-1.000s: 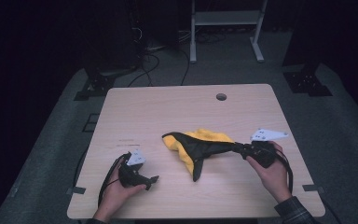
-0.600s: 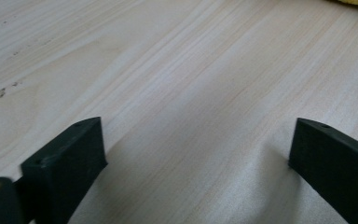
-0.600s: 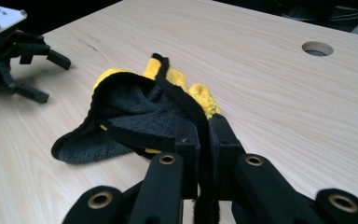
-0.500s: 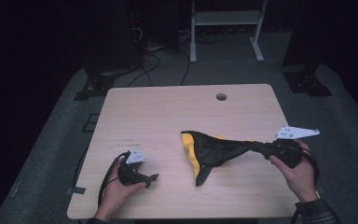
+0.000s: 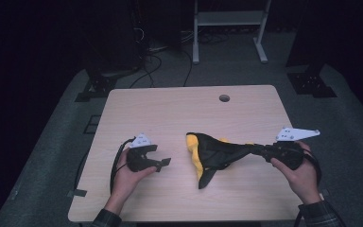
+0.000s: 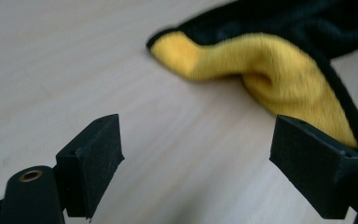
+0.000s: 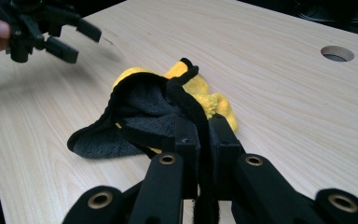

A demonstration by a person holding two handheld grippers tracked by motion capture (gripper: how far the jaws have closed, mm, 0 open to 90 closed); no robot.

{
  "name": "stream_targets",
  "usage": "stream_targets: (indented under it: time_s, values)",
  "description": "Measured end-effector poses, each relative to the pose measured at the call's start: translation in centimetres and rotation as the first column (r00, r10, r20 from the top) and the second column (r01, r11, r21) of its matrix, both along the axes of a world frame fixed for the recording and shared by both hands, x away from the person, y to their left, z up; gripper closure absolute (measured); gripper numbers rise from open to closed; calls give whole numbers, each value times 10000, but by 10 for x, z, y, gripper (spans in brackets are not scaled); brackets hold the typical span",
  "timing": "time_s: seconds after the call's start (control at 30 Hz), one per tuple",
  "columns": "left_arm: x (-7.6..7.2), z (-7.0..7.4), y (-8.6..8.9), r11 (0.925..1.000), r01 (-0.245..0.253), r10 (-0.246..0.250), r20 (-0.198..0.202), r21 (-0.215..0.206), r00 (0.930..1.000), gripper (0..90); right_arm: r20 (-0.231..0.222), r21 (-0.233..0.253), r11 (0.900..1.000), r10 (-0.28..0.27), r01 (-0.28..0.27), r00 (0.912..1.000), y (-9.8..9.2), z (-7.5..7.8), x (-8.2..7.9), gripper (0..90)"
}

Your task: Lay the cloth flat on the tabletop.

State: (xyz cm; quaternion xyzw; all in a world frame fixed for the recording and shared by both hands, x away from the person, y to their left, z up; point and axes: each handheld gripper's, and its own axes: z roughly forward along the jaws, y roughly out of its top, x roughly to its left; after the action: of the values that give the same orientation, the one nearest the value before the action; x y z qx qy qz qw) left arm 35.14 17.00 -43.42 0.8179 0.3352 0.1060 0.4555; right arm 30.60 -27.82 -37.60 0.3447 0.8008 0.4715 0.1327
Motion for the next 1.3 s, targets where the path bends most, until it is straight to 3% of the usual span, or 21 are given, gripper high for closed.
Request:
stream_targets:
  time_s: [0.1,0.33,0.37,0.4,0.7,0.83,0.9,1.0,1.1,1.17,1.3]
  values:
    - [12,10,-14,9999,105,-102,181,-125,9998,168,5,8,10000,3,-3,10000,-1,-1,1,837]
    - [44,18,-53,9997,178,-183,287,173,9994,185,-52,-11,10000,-20,19,10000,-1,-2,5,837]
    - [52,18,-65,9992,144,-155,304,362,9994,185,-41,-6,10000,-18,18,10000,-1,-2,5,837]
    - [52,18,-65,9992,144,-155,304,362,9994,189,-41,-6,10000,-18,18,10000,-1,-2,5,837]
    - [80,-3,-113,9948,-4,7,-28,1023,10000,198,-79,-21,10000,-22,22,10000,-1,-3,8,837]
    - [84,-17,-130,9856,-48,63,-82,1693,9999,187,-76,-56,10000,-38,38,10000,-1,-4,8,837]
    - [84,-23,-135,9763,-70,69,11,2165,10000,181,-87,-60,10000,-52,52,9999,-2,-4,8,837]
    - [85,-29,-137,9687,-141,138,29,2479,9999,169,-68,-81,9999,-64,64,10000,-3,-4,8,837]
    - [84,-31,-134,9545,-206,141,239,2974,9996,172,-94,-100,9999,-76,75,9999,-3,-5,8,837]
    - [84,-33,-130,9492,-309,227,301,3131,9993,186,-72,-133,9999,-76,75,9999,-3,-5,8,837]
    - [86,-36,-114,9574,-455,462,41,2850,9989,224,-67,-175,9998,-119,118,9999,-4,-5,7,837]
